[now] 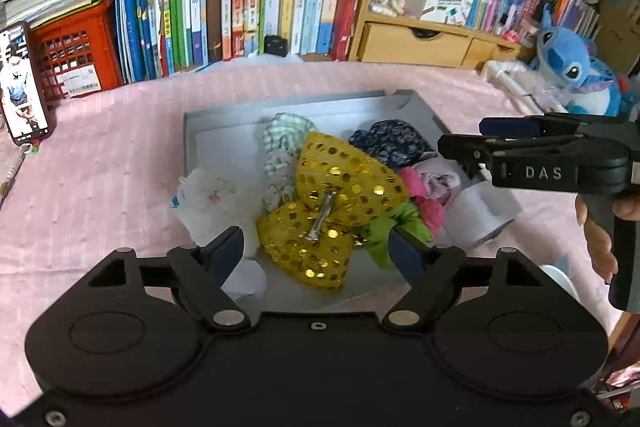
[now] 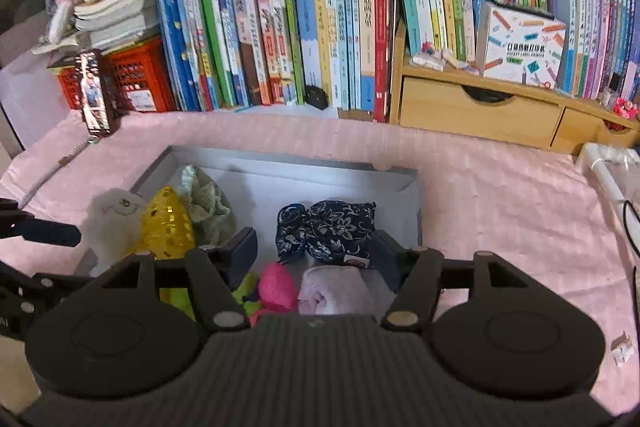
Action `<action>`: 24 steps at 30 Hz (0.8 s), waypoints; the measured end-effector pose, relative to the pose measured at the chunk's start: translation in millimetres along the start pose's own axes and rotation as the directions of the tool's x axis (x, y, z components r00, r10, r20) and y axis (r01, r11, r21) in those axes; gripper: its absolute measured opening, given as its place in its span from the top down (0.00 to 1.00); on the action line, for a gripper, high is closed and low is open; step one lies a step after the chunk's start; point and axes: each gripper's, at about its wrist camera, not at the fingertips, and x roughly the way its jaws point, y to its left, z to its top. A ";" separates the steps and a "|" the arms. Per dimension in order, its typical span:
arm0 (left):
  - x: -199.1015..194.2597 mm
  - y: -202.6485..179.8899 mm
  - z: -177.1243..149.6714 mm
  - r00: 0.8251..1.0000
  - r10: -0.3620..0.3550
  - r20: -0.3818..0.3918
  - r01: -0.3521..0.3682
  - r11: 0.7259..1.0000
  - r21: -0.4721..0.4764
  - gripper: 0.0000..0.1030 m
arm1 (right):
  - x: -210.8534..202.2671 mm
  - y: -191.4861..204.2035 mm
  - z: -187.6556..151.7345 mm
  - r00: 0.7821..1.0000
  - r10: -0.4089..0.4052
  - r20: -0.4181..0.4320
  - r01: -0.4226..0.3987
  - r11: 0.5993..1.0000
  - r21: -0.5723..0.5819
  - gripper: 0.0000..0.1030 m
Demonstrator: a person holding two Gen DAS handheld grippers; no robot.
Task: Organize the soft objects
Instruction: 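Move the left tool to the purple fuzzy plush while the right tool approaches the blue mask packet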
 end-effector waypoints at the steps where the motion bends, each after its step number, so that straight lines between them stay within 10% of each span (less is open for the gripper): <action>1: -3.7 -2.0 -1.3 1.000 -0.005 0.008 0.005 1.000 0.004 0.23 | -4.8 0.9 -1.6 1.000 0.003 0.011 -0.003 1.000 -0.006 0.24; 14: -58.1 -32.2 -29.9 0.988 -0.077 0.137 0.067 0.995 0.071 0.20 | -73.2 10.9 -28.3 0.988 0.030 0.152 -0.024 0.999 -0.044 0.17; 24: -91.4 -60.7 -86.6 0.945 -0.108 0.310 0.089 0.993 0.072 0.17 | -120.5 6.8 -69.9 0.960 0.008 0.280 -0.004 1.000 -0.016 0.13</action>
